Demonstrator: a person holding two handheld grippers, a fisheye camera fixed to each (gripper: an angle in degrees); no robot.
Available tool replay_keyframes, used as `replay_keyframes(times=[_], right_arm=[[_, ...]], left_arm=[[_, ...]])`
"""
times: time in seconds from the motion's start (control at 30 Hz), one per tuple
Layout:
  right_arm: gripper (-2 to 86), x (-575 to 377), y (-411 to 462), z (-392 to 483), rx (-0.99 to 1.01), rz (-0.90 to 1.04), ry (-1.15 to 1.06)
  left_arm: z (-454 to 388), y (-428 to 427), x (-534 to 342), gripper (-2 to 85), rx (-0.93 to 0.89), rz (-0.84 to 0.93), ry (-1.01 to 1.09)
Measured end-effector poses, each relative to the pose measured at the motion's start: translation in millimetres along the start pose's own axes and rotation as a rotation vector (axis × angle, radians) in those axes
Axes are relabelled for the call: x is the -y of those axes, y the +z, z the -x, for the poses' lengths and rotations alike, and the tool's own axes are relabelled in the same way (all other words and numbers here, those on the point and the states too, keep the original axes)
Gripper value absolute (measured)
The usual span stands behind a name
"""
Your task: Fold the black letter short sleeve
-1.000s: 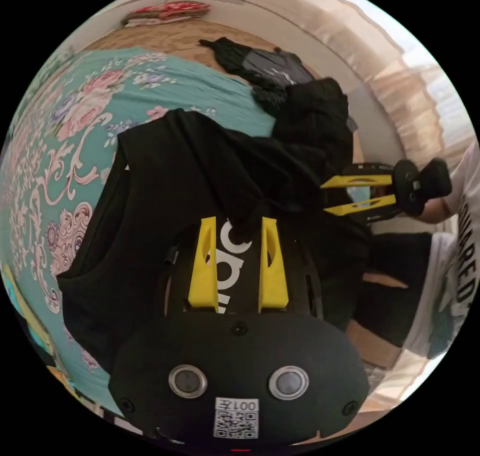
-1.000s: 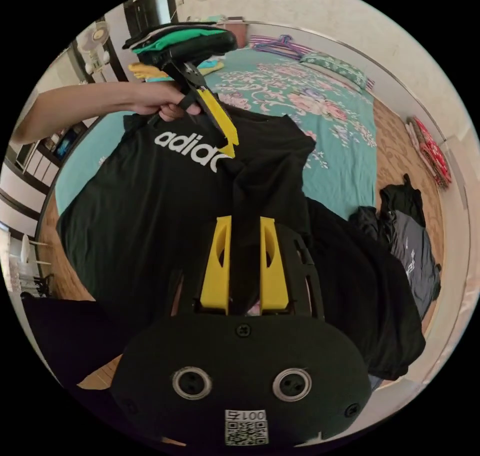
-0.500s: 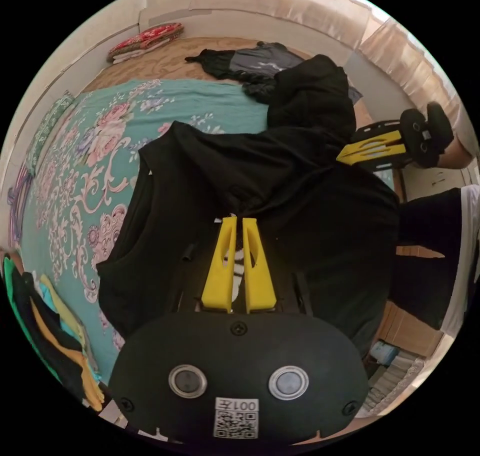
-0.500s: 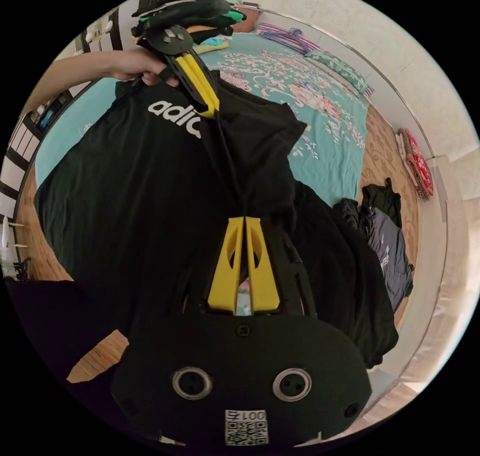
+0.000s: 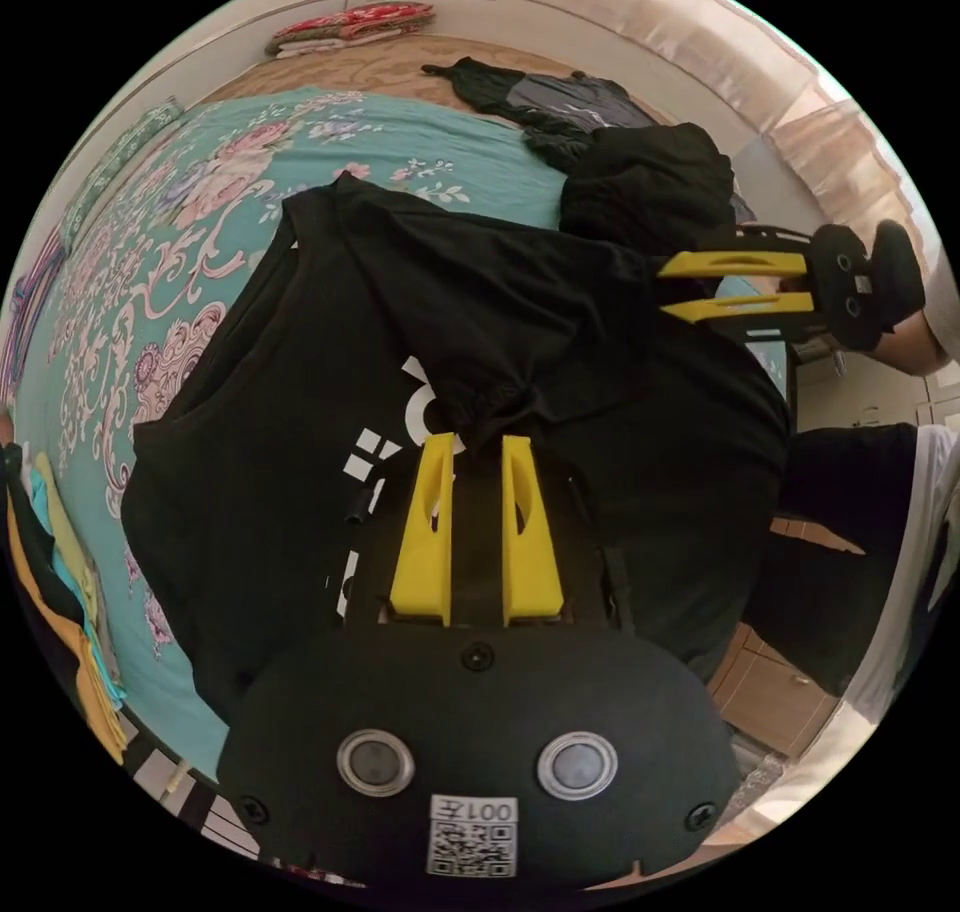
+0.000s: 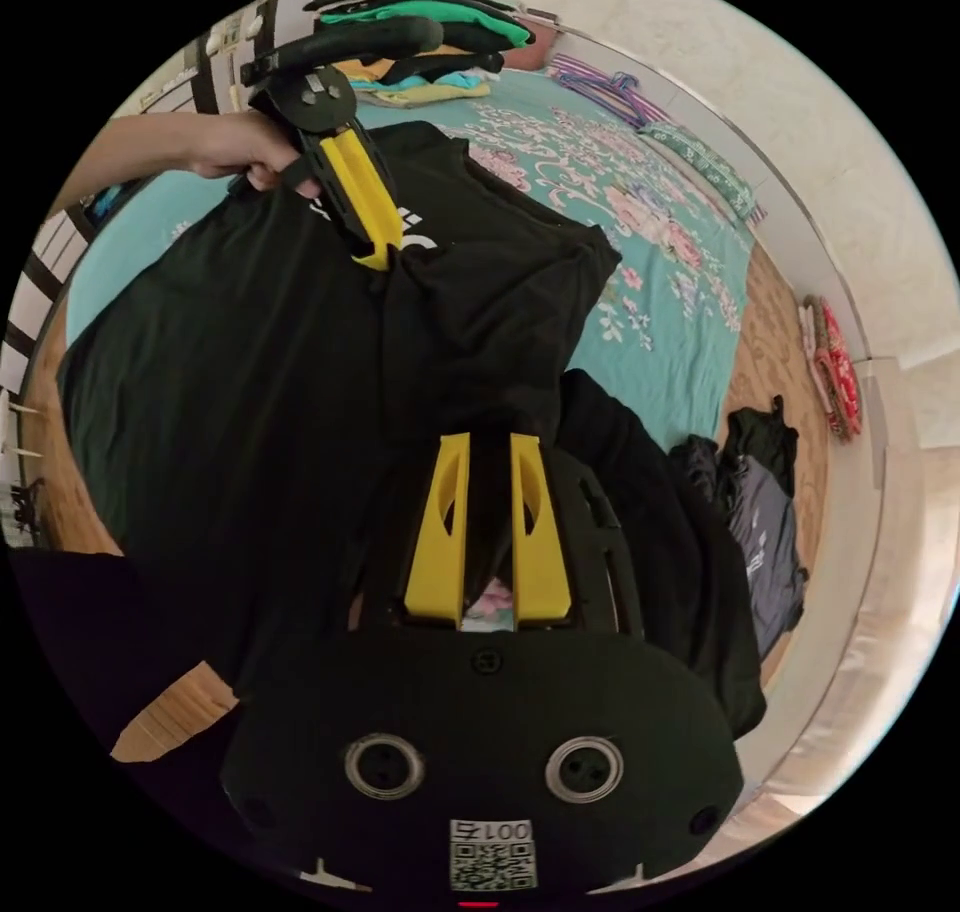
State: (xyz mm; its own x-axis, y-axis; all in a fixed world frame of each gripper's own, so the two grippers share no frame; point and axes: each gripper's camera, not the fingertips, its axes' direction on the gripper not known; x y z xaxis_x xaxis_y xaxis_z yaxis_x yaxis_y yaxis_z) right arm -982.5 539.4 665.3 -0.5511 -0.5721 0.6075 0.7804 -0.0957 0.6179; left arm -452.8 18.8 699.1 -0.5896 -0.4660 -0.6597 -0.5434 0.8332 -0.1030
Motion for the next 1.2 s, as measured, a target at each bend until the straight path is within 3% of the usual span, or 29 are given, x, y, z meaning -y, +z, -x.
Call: replay_keyframes(times=[0.17,0.33,0.5,0.73,0.83,0.9,0.93,0.97,1.03,1.1,1.2], right_arm=[[2.6,14,21,-7,-0.146,0.067,-0.035],[1.0,6,10,-28,-0.088,0.032,0.055],[0.4,-7,1,-45,-0.027,0.038,0.15],[0.3,-11,1,-50,-0.034,0.047,0.122],[0.2,-15,3,-56,-0.032,0.045,0.123],[0.3,-22,7,-64,-0.031,0.061,0.141],[0.3,-23,8,-66,-0.022,0.058,0.143],[0.3,-27,8,-70,0.0,0.049,0.151],[0.3,-32,9,-74,0.014,0.038,0.143],[0.3,-36,12,-77,0.016,0.026,0.116],[0.3,-41,16,-80,0.024,0.019,0.116]], left_arm=[[-5,8,1,-0.6,0.068,0.027,0.068],[0,8,-13,-0.8,0.089,0.026,0.052],[24,5,-39,5.6,-0.043,-0.032,-0.072],[87,-3,-66,10.1,-0.246,-0.192,-0.265],[129,-7,-70,9.9,-0.543,-0.37,-0.271],[157,-8,-71,10.5,-0.921,-0.533,-0.119],[161,-9,-71,10.8,-0.977,-0.547,-0.078],[163,-11,-69,11.6,-0.982,-0.519,-0.033],[159,-12,-64,12.6,-0.817,-0.379,-0.047],[160,-6,-53,11.7,-0.606,-0.247,-0.181],[169,-3,-36,8.0,-0.546,-0.367,-0.303]])
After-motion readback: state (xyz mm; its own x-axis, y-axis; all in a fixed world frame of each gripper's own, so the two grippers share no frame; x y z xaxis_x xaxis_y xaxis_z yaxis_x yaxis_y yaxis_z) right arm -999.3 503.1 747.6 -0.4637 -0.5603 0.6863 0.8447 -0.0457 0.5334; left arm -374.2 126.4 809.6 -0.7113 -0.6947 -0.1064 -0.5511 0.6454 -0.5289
